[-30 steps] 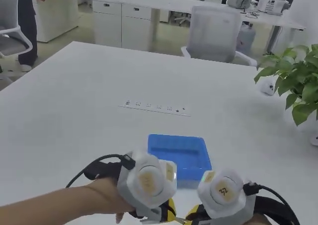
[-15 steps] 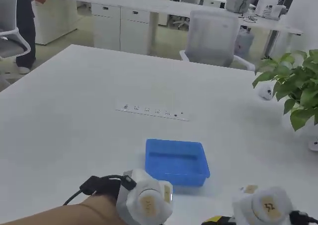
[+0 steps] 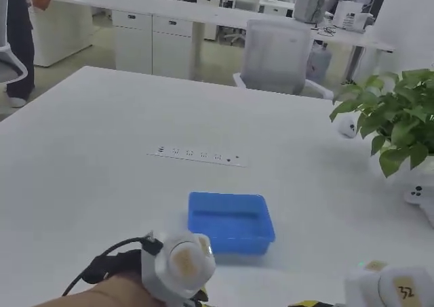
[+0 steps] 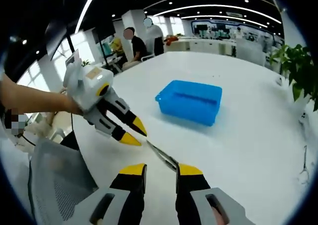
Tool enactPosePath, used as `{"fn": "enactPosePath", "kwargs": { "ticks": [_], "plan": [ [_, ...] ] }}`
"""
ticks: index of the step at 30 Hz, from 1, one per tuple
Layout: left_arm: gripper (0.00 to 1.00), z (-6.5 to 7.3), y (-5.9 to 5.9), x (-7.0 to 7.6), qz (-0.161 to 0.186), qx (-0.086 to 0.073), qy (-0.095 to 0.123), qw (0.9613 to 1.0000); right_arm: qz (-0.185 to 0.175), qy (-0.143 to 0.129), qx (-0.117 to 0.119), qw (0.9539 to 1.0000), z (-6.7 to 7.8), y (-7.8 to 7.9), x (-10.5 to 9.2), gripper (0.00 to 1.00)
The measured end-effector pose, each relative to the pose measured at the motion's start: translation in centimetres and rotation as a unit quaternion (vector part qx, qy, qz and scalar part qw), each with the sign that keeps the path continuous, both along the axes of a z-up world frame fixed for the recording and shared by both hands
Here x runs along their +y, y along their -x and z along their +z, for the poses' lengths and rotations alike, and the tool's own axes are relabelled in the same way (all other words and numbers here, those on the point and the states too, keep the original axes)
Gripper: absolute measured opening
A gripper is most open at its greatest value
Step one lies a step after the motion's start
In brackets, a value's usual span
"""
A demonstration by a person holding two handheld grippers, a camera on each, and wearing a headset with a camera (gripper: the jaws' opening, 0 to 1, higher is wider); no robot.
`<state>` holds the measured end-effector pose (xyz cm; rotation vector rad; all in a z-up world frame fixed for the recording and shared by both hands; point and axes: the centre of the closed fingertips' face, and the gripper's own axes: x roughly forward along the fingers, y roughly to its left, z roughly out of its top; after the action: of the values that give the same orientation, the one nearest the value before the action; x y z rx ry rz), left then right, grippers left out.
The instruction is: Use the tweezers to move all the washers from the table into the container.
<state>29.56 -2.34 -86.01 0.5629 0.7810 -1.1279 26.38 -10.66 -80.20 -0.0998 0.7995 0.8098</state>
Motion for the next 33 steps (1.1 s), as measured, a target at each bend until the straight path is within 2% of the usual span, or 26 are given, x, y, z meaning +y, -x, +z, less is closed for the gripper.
{"fn": "enactPosePath", "kwargs": {
  "ticks": [6, 7, 8, 10, 12, 16, 20, 22, 24, 26, 29, 30, 32, 33],
  "plan": [
    [0.10, -1.0, 0.2, -0.5, -0.018, 0.008, -0.011, 0.9998, -0.015, -0.004, 0.001, 0.9999, 0.2, 0.3, -0.7, 0.20],
    [0.08, -0.7, -0.3, -0.9, -0.025, -0.011, 0.000, 0.9996, -0.019, -0.005, 0.000, 0.9998, 0.3, 0.2, -0.9, 0.19],
    [0.07, -1.0, -0.2, -0.6, -0.017, 0.002, -0.009, 0.9998, -0.025, -0.008, 0.000, 0.9996, 0.5, 0.2, -1.1, 0.19],
    [0.05, -0.9, -0.8, -0.7, -0.009, 0.003, -0.005, 0.9999, -0.034, -0.016, 0.000, 0.9993, 0.7, 0.2, -1.4, 0.19],
    [0.04, -0.8, -0.8, -0.6, -0.012, 0.002, -0.004, 0.9999, -0.039, -0.020, 0.000, 0.9990, 0.9, 0.2, -1.6, 0.18],
    [0.10, -0.8, -1.1, -0.8, -0.014, -0.006, -0.002, 0.9999, -0.042, -0.017, -0.001, 0.9990, 0.9, 0.2, -1.9, 0.18],
    [0.10, -1.7, -0.3, -1.0, -0.029, 0.013, -0.014, 0.9994, -0.047, -0.020, 0.002, 0.9987, 0.9, 0.2, -2.1, 0.18],
    [0.09, -1.8, 0.0, -1.0, -0.033, 0.009, -0.016, 0.9993, -0.049, -0.020, -0.001, 0.9986, 1.0, 0.2, -2.1, 0.18],
    [0.09, -2.0, 0.4, -0.7, -0.035, 0.015, -0.022, 0.9990, -0.049, -0.021, -0.001, 0.9986, 1.1, 0.1, -2.1, 0.18],
    [0.09, -2.0, 0.3, -0.7, -0.035, 0.009, -0.018, 0.9992, -0.049, -0.021, -0.003, 0.9986, 1.2, 0.1, -2.1, 0.19],
    [0.12, -1.9, 0.0, -0.3, -0.016, 0.009, -0.017, 0.9997, -0.052, -0.026, -0.008, 0.9983, 1.6, 0.0, -2.1, 0.21],
    [0.13, -1.6, 0.0, -0.2, -0.004, 0.013, -0.012, 0.9998, -0.053, -0.031, -0.012, 0.9980, 2.0, 0.0, -2.0, 0.22],
    [0.12, -0.6, 0.1, 0.1, 0.031, 0.025, 0.010, 0.9992, -0.057, -0.036, -0.022, 0.9974, 2.7, -0.1, -2.0, 0.26],
    [0.18, -0.1, 0.3, 0.1, 0.044, 0.032, 0.022, 0.9983, -0.059, -0.038, -0.026, 0.9972, 2.9, -0.1, -2.0, 0.28]
  ]
}}
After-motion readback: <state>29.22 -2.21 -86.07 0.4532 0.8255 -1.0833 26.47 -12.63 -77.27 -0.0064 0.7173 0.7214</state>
